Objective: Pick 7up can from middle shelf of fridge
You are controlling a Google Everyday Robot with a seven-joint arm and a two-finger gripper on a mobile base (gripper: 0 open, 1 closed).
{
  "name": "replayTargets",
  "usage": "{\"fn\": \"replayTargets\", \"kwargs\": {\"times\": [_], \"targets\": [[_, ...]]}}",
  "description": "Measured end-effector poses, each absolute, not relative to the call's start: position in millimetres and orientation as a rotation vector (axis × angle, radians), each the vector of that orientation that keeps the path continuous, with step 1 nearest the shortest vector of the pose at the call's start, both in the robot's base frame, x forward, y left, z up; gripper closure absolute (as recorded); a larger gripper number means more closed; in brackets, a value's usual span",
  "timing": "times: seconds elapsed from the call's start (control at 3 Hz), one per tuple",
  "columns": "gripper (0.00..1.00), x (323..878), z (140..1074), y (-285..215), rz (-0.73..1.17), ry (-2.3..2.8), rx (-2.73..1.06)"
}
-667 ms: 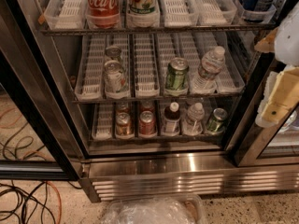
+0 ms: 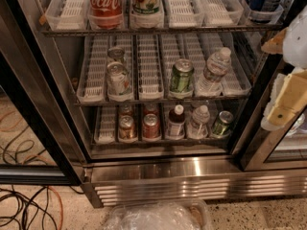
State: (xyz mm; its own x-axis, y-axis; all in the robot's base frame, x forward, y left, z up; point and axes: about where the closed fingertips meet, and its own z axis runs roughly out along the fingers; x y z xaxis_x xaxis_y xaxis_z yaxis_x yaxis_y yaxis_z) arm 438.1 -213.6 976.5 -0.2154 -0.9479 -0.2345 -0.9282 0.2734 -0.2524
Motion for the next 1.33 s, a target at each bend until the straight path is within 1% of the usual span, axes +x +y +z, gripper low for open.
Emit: {"fn": "replayTargets", "kwargs": {"times": [0.33,0.67,1.33], "targets": [[0.0,432.2,972.9,-207.0,-0.033,2.172,-1.633],[0.0,430.4,962.6,-195.7,0.055,2.114,-1.531],[0.0,431.0,941.0,-161.7,0.209,1.95,-1.295]]}}
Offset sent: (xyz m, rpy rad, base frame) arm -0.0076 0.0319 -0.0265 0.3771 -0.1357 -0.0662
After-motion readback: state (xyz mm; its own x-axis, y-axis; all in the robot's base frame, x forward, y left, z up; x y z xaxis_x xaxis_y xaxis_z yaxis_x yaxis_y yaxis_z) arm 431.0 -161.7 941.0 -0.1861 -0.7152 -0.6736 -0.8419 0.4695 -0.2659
